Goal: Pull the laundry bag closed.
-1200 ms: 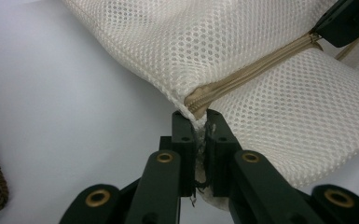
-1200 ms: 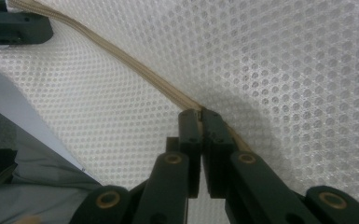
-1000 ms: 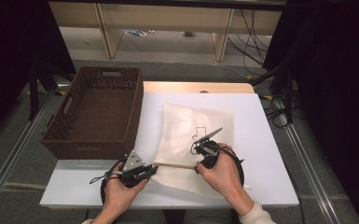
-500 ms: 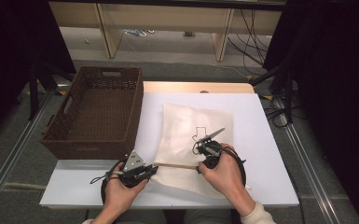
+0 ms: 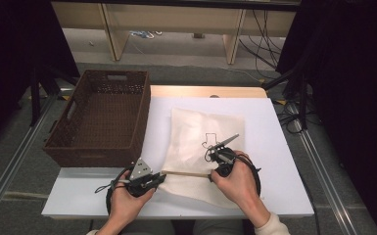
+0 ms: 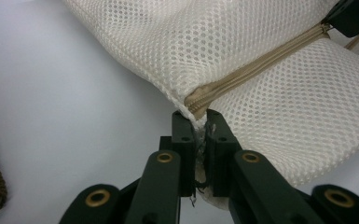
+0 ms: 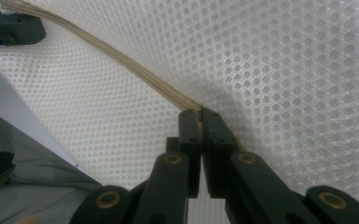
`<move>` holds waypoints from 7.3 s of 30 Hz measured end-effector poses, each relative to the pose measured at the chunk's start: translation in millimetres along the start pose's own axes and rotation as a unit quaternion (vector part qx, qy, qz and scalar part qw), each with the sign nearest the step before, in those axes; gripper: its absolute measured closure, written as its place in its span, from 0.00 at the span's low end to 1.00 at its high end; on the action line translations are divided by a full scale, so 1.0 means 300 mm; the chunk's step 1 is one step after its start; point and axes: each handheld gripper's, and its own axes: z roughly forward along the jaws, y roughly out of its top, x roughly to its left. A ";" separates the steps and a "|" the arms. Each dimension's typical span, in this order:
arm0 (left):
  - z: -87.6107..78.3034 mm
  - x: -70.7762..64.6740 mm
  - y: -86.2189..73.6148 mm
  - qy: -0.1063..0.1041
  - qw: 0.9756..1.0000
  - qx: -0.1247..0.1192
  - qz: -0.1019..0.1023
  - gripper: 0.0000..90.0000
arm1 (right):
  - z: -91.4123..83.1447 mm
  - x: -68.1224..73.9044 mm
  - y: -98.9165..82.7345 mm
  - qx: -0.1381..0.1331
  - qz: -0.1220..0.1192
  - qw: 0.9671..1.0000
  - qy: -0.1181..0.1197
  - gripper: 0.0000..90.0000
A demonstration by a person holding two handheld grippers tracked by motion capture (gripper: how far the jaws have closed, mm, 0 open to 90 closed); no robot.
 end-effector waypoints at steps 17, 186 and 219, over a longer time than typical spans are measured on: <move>-0.002 -0.001 0.000 0.006 1.000 -0.001 0.001 0.93 | -0.008 -0.009 -0.011 -0.003 0.004 1.000 0.001 0.98; 0.000 0.003 0.005 0.004 1.000 0.001 0.004 0.93 | -0.071 -0.100 -0.070 0.000 0.035 0.999 -0.018 0.98; 0.000 0.004 0.007 0.000 1.000 0.002 0.005 0.93 | -0.078 -0.115 -0.080 -0.003 0.047 0.999 -0.019 0.98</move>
